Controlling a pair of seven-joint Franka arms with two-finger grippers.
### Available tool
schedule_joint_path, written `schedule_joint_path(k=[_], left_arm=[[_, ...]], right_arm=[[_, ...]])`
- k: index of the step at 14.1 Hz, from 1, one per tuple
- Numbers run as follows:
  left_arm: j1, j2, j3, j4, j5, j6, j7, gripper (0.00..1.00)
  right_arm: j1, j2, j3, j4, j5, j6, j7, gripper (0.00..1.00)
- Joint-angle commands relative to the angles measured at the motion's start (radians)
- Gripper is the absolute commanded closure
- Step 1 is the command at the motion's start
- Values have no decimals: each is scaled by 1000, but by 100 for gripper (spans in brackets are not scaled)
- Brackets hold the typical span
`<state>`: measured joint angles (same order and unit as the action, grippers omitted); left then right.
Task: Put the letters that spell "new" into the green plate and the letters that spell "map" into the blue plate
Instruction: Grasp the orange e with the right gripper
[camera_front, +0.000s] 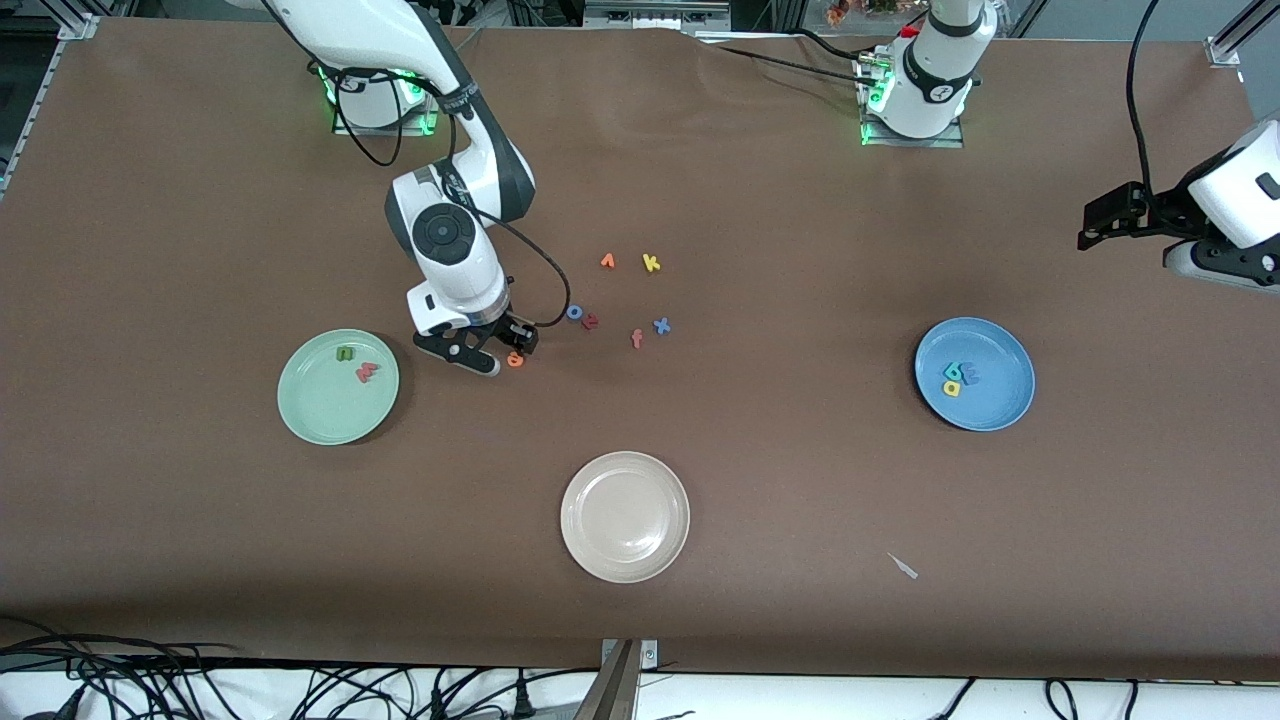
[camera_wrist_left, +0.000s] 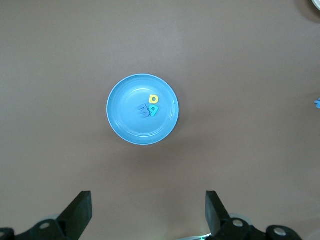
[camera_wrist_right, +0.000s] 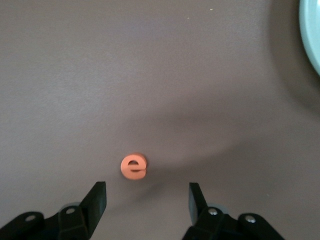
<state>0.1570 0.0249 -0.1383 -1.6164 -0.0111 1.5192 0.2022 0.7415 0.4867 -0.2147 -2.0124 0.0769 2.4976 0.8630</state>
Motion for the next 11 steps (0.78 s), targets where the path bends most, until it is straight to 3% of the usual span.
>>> schedule_joint_path(k=[1,4,8,11], left_arm=[[3,-5,-1,6,22,-2,14,0],[1,-5,-1,4,22,-2,16,0],[1,-5,-1,3,22,6,14,0],[1,-5,-1,1,22,7,14,0]], right_arm=[[10,27,-6,-2,15,47,10,25],[27,65,-5,-19,15,130,45,25],[36,79,-5,-19,15,144,56,27],[38,92,-5,-20,15,159,56,40]])
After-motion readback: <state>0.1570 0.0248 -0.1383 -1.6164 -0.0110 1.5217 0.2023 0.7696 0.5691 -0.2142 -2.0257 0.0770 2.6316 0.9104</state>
